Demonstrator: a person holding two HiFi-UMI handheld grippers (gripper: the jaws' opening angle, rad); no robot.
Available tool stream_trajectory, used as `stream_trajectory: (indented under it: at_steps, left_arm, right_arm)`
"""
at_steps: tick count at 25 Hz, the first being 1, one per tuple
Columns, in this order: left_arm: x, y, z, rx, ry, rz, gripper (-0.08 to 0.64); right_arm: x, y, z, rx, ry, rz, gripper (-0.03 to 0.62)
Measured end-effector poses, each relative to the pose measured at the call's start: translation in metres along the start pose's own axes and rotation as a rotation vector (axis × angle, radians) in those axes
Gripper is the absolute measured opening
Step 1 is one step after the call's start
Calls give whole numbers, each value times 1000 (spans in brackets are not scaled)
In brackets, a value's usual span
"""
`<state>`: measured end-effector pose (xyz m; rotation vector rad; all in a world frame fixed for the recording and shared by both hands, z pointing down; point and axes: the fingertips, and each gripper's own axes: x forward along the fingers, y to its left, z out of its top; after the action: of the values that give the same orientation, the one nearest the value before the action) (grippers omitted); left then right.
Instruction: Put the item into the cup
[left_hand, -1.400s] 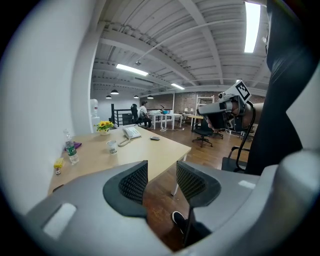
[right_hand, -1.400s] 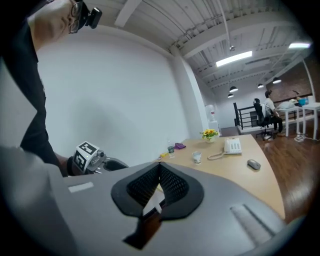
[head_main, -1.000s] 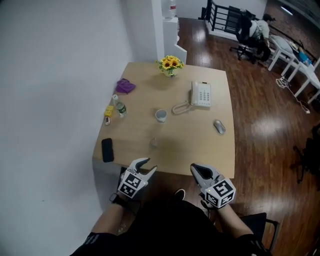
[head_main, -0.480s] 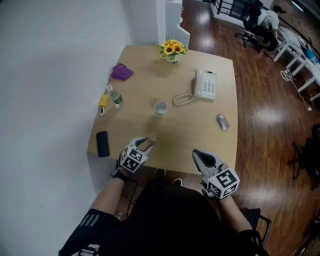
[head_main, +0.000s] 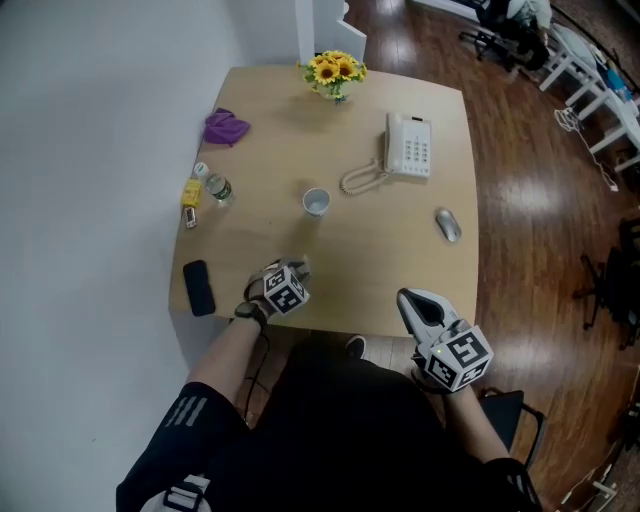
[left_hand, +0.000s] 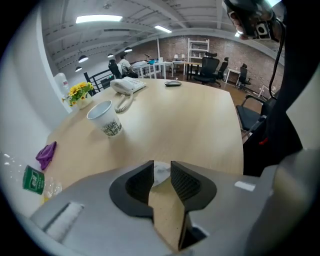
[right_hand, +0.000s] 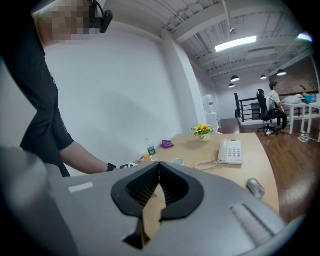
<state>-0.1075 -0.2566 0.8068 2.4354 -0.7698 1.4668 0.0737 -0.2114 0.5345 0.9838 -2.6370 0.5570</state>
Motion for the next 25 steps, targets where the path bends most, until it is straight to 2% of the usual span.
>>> stream_trajectory:
  at_steps: [4,5,9,13,16,20,25]
  left_arm:
    - [14,0,-5,-1,23,-22,-5]
    - [11,2,-1,-6,11,-21,-5]
    - [-21,29,36,-37,-113,43,-5]
    - [-57,83,88,-64,-244,133,-5]
    - [-72,125,120,-57,-292,182,-5]
    - [-61,155,138,-27,-266,186,-5]
    - [-24,160,129,11,-182,136,-5]
  right_arm:
    - [-4,-10,0,40,4,-45,8]
    - [-6,-12,1,44,2,-54,8]
    - [-9,-22,5,52,-3,-82,8]
    - [-10,-28,10,47,-21,-99,8]
    - [-8,-27,14,48,-27,-103,8]
    - [-8,-29,17,54,-29,-122,8]
    - [-16,-39,9,80,-23,-177,8]
